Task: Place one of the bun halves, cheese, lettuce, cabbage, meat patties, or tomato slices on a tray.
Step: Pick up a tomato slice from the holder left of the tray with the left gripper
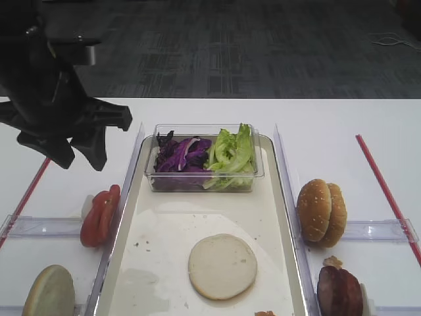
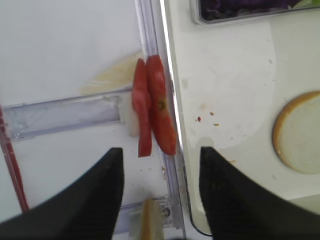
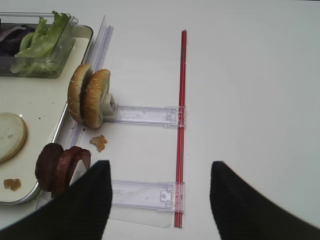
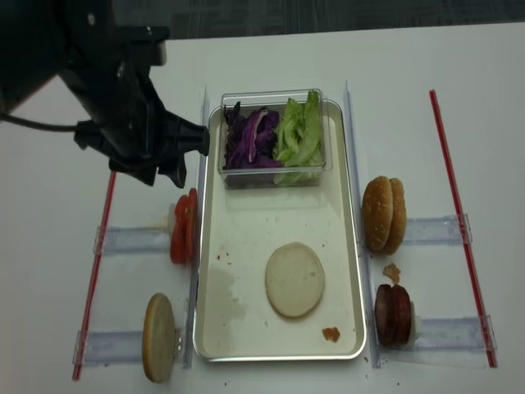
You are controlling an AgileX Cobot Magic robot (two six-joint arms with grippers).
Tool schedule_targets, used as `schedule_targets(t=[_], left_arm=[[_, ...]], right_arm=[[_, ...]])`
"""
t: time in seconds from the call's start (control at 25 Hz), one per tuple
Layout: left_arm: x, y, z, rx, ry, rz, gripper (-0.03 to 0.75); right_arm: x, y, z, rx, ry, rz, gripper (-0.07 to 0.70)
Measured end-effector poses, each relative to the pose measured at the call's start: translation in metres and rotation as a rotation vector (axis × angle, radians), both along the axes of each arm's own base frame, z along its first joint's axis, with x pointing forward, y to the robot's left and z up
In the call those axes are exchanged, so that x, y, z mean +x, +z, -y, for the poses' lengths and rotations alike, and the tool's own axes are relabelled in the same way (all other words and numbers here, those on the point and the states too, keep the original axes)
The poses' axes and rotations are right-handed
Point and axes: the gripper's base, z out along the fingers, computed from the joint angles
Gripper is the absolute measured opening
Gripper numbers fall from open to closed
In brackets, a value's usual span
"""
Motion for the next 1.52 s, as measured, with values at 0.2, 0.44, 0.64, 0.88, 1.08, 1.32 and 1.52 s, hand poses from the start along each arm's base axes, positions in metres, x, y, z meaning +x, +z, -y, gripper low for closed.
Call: schedule_targets(t=[0.2, 0.44, 0.64, 0.88, 1.08, 1.32, 1.52], left_arm=[[0.005, -0.012, 0.007, 0.005, 0.009, -0.028, 0.327], [0.011, -0.025, 0.010, 0.006, 0.013, -0.064, 0.327], [0.016, -0.038, 0.014, 0.005, 0.020, -0.101, 0.327], [0.023, -0.060, 0.018, 0.013, 0.027, -0.157, 0.327], [0.028, -0.073, 0.021, 0.012, 0.033, -0.177, 0.327], [0.033, -0.085, 0.026, -0.015, 0.036, -0.188, 0.327], [0.036, -0.094, 0.027, -0.010, 0.034, -0.199, 0.327]], right_arm=[[0.000, 0.000, 0.000, 0.000, 0.000, 0.000, 0.450], [0.000, 0.000, 0.000, 0.000, 0.000, 0.000, 0.450], [0.000, 0.000, 0.000, 0.000, 0.000, 0.000, 0.450], [0.000, 0.000, 0.000, 0.000, 0.000, 0.000, 0.450], [0.000, 0.000, 0.000, 0.000, 0.000, 0.000, 0.450], [0.000, 0.000, 0.000, 0.000, 0.000, 0.000, 0.450], [0.000, 0.000, 0.000, 0.000, 0.000, 0.000, 0.450]])
